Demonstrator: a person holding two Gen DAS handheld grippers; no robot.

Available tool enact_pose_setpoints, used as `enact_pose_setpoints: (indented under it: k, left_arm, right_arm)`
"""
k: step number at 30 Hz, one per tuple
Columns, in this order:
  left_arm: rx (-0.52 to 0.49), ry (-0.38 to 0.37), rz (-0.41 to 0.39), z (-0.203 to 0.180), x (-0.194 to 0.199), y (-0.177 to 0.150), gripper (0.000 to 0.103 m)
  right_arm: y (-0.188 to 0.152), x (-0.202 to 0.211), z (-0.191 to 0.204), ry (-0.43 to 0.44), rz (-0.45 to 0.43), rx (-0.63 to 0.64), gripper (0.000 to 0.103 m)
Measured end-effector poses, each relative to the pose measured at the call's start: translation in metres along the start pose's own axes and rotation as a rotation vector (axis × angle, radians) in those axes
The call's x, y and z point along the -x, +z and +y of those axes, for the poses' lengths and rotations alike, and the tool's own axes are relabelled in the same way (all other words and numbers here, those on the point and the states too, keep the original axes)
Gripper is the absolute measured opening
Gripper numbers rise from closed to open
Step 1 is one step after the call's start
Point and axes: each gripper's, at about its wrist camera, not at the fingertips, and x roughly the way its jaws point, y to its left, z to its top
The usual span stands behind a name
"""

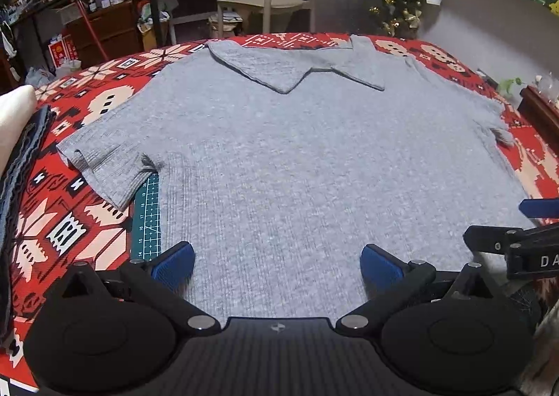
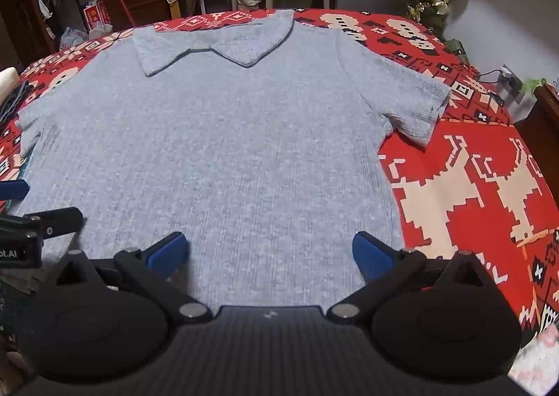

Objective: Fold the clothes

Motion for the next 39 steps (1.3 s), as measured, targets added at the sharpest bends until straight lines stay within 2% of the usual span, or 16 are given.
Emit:
enact_pose_setpoints:
  k: [6, 12, 17, 20, 22, 24, 27, 29, 34, 39]
  left_arm:
    - [0.015, 0.015, 0.048, -0.001, -0.004, 0.009, 0.103]
    - [0.017, 0.016, 0.04, 0.0, -0.004, 0.008, 0.103]
    - [0.03, 0.023, 0.043, -0.001, -0.003, 0.009, 0.102]
    - [0.058, 0.024, 0.053, 0.003, 0.0, 0.012, 0.094]
    - [0.086, -0.003, 0.055, 0.01, 0.006, 0.016, 0.088]
    - [0.119, -0.03, 0.04, 0.02, 0.015, 0.019, 0.088]
    - [0.167, -0.031, 0.008, 0.037, 0.03, 0.021, 0.086]
    - [0.184, -0.041, -0.002, 0.049, 0.039, 0.02, 0.085]
    - [0.211, -0.079, 0.034, 0.071, 0.05, 0.008, 0.067]
    - [0.258, -0.127, 0.08, 0.089, 0.051, -0.009, 0.052]
  right_arm:
    - [-0.004, 0.001, 0.003, -0.031, -0.029, -0.022, 0.102]
    - [0.002, 0.001, 0.001, -0.011, 0.014, -0.024, 0.101]
    - [0.01, 0.01, -0.011, 0.033, 0.011, -0.081, 0.083]
    - [0.014, 0.018, -0.016, 0.025, 0.005, -0.089, 0.072]
    - [0.017, 0.027, -0.021, 0.023, -0.009, -0.086, 0.067]
    - [0.02, 0.037, -0.031, 0.02, -0.025, -0.093, 0.066]
    - [0.023, 0.048, -0.051, 0.009, -0.022, -0.113, 0.063]
    - [0.022, 0.052, -0.064, 0.005, -0.006, -0.127, 0.051]
    - [0.009, 0.052, -0.09, 0.022, 0.077, -0.196, 0.024]
    - [-0.007, 0.054, -0.099, 0.024, 0.115, -0.217, 0.021]
